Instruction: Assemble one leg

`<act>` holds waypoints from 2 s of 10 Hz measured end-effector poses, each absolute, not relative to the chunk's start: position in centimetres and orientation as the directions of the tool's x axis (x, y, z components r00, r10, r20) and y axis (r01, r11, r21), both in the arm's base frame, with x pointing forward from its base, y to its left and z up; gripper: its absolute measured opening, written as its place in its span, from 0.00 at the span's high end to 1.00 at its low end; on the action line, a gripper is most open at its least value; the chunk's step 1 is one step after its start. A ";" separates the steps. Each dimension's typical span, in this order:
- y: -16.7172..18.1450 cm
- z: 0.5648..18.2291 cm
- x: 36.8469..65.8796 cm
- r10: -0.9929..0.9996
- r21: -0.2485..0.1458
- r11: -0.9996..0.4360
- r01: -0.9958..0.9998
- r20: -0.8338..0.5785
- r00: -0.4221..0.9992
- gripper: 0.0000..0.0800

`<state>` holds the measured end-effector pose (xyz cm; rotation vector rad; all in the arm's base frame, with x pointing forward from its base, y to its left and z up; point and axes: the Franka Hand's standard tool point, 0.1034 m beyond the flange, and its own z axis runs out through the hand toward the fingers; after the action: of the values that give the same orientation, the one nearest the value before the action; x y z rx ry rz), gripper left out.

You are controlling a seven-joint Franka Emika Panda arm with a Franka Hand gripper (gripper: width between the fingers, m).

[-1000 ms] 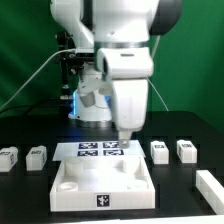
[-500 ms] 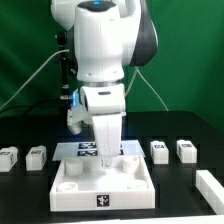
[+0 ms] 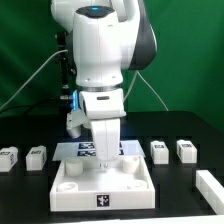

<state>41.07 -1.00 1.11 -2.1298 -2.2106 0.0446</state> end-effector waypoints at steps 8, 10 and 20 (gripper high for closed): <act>-1.1 1.2 41.2 0.999 -0.064 0.035 0.997 0.031 -0.033 0.92; -1.1 1.2 41.2 0.999 -0.064 0.035 0.997 0.031 -0.033 0.92; 6.8 1.1 47.8 0.998 0.012 -0.009 1.000 0.059 0.008 0.92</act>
Offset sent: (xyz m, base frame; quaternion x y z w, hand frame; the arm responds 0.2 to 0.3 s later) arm 0.0000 0.0000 0.0000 0.0000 0.0000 0.0000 1.0000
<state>47.78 6.75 1.06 -2.2072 -2.1878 -0.0789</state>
